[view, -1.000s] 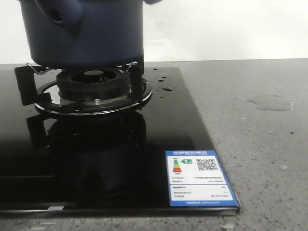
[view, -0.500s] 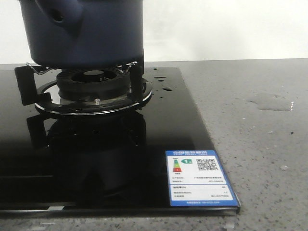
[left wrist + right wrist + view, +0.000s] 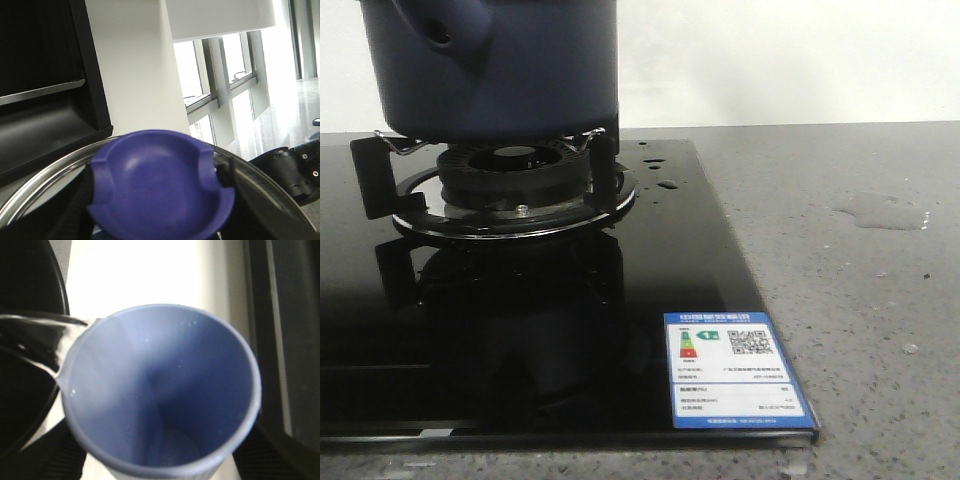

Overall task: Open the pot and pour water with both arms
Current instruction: 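Tilt the cup with the right gripper, pouring water into the pot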

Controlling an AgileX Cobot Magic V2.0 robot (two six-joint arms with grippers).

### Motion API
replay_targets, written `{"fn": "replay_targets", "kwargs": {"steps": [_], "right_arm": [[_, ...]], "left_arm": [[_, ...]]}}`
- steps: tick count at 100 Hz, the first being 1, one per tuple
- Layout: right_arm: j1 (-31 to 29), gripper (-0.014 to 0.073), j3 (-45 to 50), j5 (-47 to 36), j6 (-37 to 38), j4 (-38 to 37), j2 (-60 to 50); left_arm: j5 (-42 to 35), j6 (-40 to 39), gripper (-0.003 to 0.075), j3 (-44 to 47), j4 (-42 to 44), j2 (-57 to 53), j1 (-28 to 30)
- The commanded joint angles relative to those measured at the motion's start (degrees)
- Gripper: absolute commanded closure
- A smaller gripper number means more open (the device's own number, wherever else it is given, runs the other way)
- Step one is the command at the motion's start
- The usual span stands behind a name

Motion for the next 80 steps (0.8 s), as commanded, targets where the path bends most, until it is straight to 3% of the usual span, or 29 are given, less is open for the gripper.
{"fn": "replay_targets", "kwargs": {"steps": [1, 80], "right_arm": [[0.1, 0.0297, -2.4, -4.5, 0.0, -4.1, -2.7], [-1.5, 0.0297, -11.6, -2.7, -0.1, -20.1, -2.7]], "left_arm": [[-0.6, -0.5, 0.0448, -2.2, -4.4, -0.9, -0.2], [-0.6, -0.5, 0.0448, -2.2, -3.6, -0.9, -0.2]]}}
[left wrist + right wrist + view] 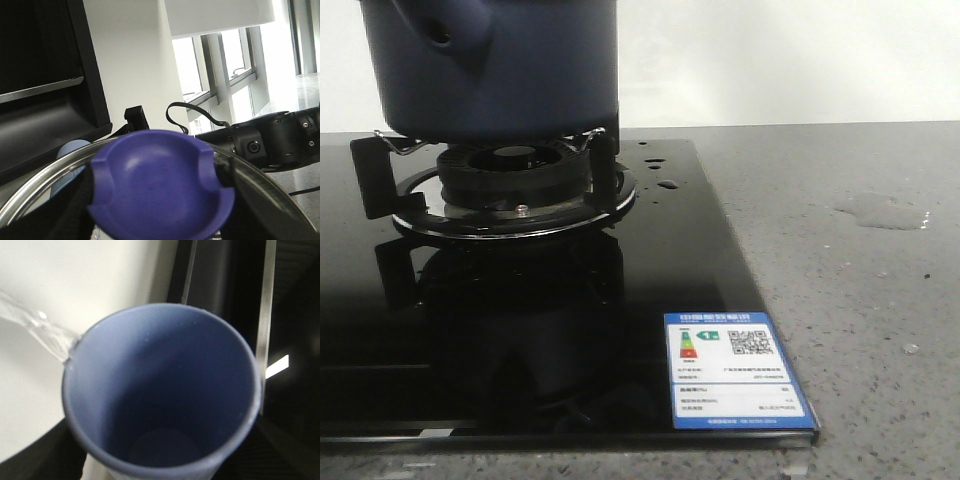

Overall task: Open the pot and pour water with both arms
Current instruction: 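Tilt the cup with the right gripper, pouring water into the pot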

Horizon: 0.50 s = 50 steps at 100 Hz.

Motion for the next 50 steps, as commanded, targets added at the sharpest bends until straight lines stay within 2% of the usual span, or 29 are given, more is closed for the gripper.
{"fn": "replay_targets", "kwargs": {"steps": [1, 38, 45, 50], "right_arm": [[-0.3, 0.0297, -2.7, -2.0, -0.1, -1.8, -2.7], [-0.3, 0.0297, -3.1, -1.9, -0.1, -2.9, -2.7], [-0.3, 0.0297, -3.0, -1.8, 0.3, 0.2, -2.7], [-0.3, 0.0297, -2.9, -1.5, 2.6, 5.5, -2.7]], "left_arm": [[-0.8, -0.4, 0.0448, -2.2, -4.4, -0.9, -0.2], [-0.8, -0.4, 0.0448, -2.2, -4.2, -0.9, -0.2], [-0.8, -0.4, 0.0448, -2.2, -3.5, -0.9, -0.2], [-0.8, -0.4, 0.0448, -2.2, -3.0, -0.9, -0.2]]}}
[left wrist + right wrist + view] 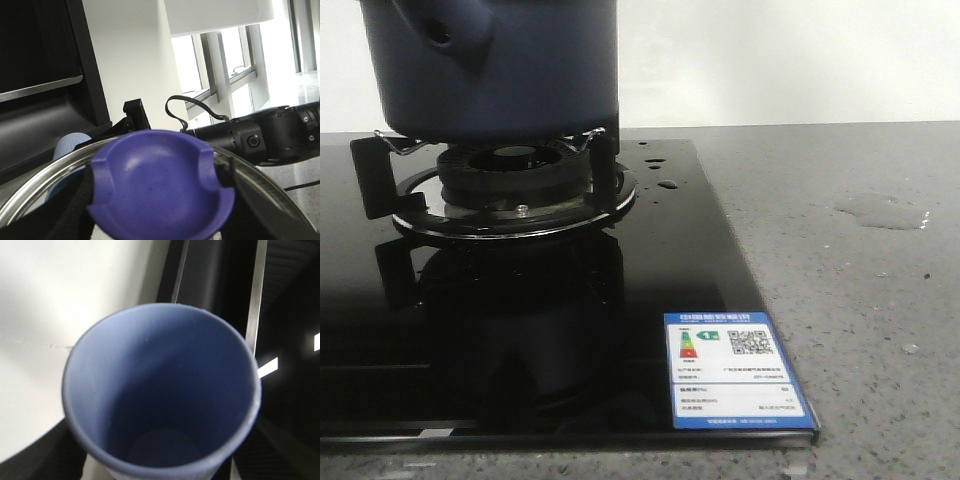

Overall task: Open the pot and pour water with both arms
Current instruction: 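Tilt the cup with the right gripper, pouring water into the pot, then lower the empty cup back onto the counter with the right gripper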

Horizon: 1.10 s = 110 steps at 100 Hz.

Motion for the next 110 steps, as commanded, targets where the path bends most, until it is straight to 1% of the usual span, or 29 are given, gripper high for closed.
{"fn": "replay_targets", "kwargs": {"steps": [1, 12, 21, 28, 34, 45, 54, 59, 66, 77, 84, 92, 99, 110], "right_arm": [[-0.3, 0.0297, -2.1, -1.5, 3.3, 6.5, -2.7], [-0.3, 0.0297, -2.1, 0.7, 10.4, 20.2, -2.8], [-0.3, 0.0297, -2.1, 4.7, 11.1, 30.8, -3.1], [-0.3, 0.0297, -2.1, 9.0, 11.1, 37.7, -3.3], [-0.4, 0.0297, -2.1, 13.2, 11.2, 42.2, -3.6], [-1.9, 0.0297, -2.1, 18.2, 11.4, 51.5, -5.2], [-4.9, 0.0297, -2.1, 22.6, 12.1, 58.9, -7.0], [-7.1, 0.0297, -2.0, 24.9, 13.9, 61.4, -8.2], [-10.7, 0.0297, -0.5, 27.0, 14.4, 64.2, -10.3], [-17.1, 0.0297, 5.3, 26.2, 14.4, 69.1, -14.8], [-21.1, 0.0296, 11.2, 24.3, 14.4, 72.8, -18.0], [-25.1, 0.0296, 20.2, 20.5, 14.4, 77.0, -21.7], [-27.2, 0.0296, 28.9, 14.4, 14.4, 79.0, -24.9], [-28.2, 0.0296, 43.0, 0.7, 14.4, 81.7, -28.9]], "left_arm": [[-1.0, -0.4, 0.0448, -2.2, -3.7, -0.9, -0.2], [-1.0, -0.4, 0.0448, -2.2, -3.0, -0.9, -0.2], [-1.0, -0.4, 0.0448, -2.2, -3.0, -0.9, -0.2], [-1.0, -0.4, 0.0448, -2.2, -3.0, -0.9, -0.2], [-1.1, -0.4, 0.0448, -2.2, -3.0, -0.9, -0.2], [-1.1, -0.4, 0.0448, -2.2, -2.7, -0.9, -0.2], [-1.1, -0.4, 0.0448, -1.8, -2.6, -0.9, -0.2], [-1.1, -0.4, 0.0448, -1.4, -2.6, -0.9, -0.2], [-1.1, -0.4, 0.0448, -0.7, -2.6, -0.8, -0.2], [-1.1, -0.4, 0.0448, 0.3, -2.6, -0.7, -0.2], [-1.1, -0.4, 0.0448, 0.8, -2.6, -0.4, -0.2], [-1.1, -0.4, 0.0448, 1.0, -2.6, -0.1, -0.2], [-1.0, -0.4, 0.0448, 1.0, -2.6, 0.7, -0.2], [-1.0, -0.4, 0.0448, 1.0, -2.7, 1.8, -0.2]]}}
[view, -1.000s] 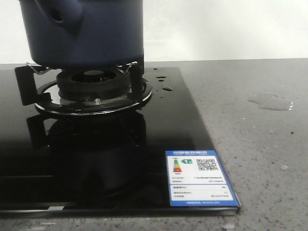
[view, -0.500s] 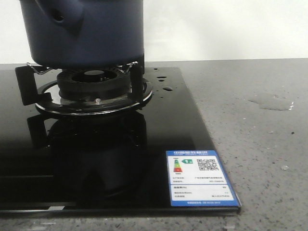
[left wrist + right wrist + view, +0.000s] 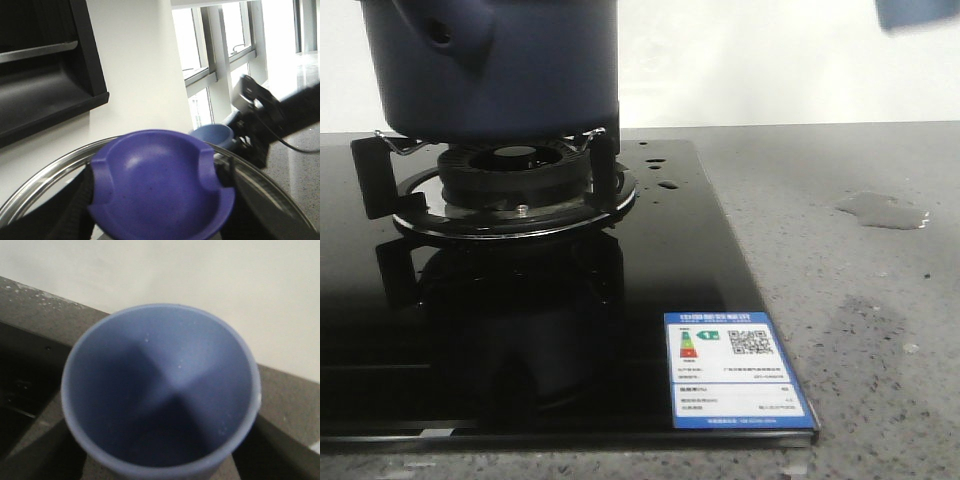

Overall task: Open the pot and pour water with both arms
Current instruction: 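Lower the empty cup back onto the counter with the right gripper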

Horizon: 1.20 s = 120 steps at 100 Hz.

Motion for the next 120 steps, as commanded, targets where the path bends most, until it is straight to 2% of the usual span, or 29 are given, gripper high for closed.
{"fn": "replay_targets", "kwargs": {"steps": [1, 10, 15, 32, 39, 48, 58, 61, 81, 110, 115, 120], "right_arm": [[-1.0, 0.0296, 8.1, -16.2, 0.1, 3.3, -4.4], [-0.7, 0.0296, 17.2, -26.0, 0.1, 6.1, -5.8], [-0.3, 0.0296, 19.7, -28.5, 0.1, 6.7, -6.0], [-0.4, 0.0293, 22.7, -25.3, 0.1, 6.7, -5.8], [-0.4, 0.0267, 22.7, -24.2, 0.1, 7.5, -5.8], [-0.4, 0.0147, 22.7, -24.7, 0.1, 9.4, -5.7], [-0.4, -0.0046, 22.7, -25.1, 0.1, 10.2, -5.7], [-0.4, -0.0078, 22.6, -25.0, 0.1, 10.2, -5.7], [-0.4, -0.0053, 20.9, -24.9, 0.1, 10.2, -10.4], [-0.4, -0.0049, 11.4, -20.2, 0.1, 10.1, -21.2], [-0.4, -0.0022, 10.5, -18.8, 0.1, 10.1, -22.6], [-0.4, 0.005, 9.9, -16.9, 0.1, 10.1, -24.1]], "left_arm": [[-1.1, -0.4, 0.0448, -1.7, -4.8, 0.4, -0.2], [-1.0, -0.4, 0.0448, -1.7, -4.8, 1.1, -0.2], [-0.8, -0.4, 0.0448, -1.7, -5.0, 1.7, -0.2], [-0.1, -0.4, 0.0448, -1.7, -5.1, 2.7, -0.2], [0.4, -0.4, 0.0448, -1.7, -5.2, 2.9, -0.2], [0.4, -0.4, 0.0448, -1.7, -5.2, 2.9, -0.3], [1.1, -0.4, 0.0447, -1.7, -5.2, 2.9, -0.3], [1.4, -0.4, 0.0447, -1.7, -5.2, 2.9, -0.3], [2.3, -0.4, 0.0447, -1.7, -5.2, 2.9, -0.3], [-1.0, 0.0, 0.0447, -1.7, -5.2, 9.6, -0.3], [-1.0, 0.0, 0.0447, -1.7, -5.8, 11.6, -0.3], [-0.9, 0.0, 0.0447, -1.7, -6.5, 13.6, -0.3]]}}
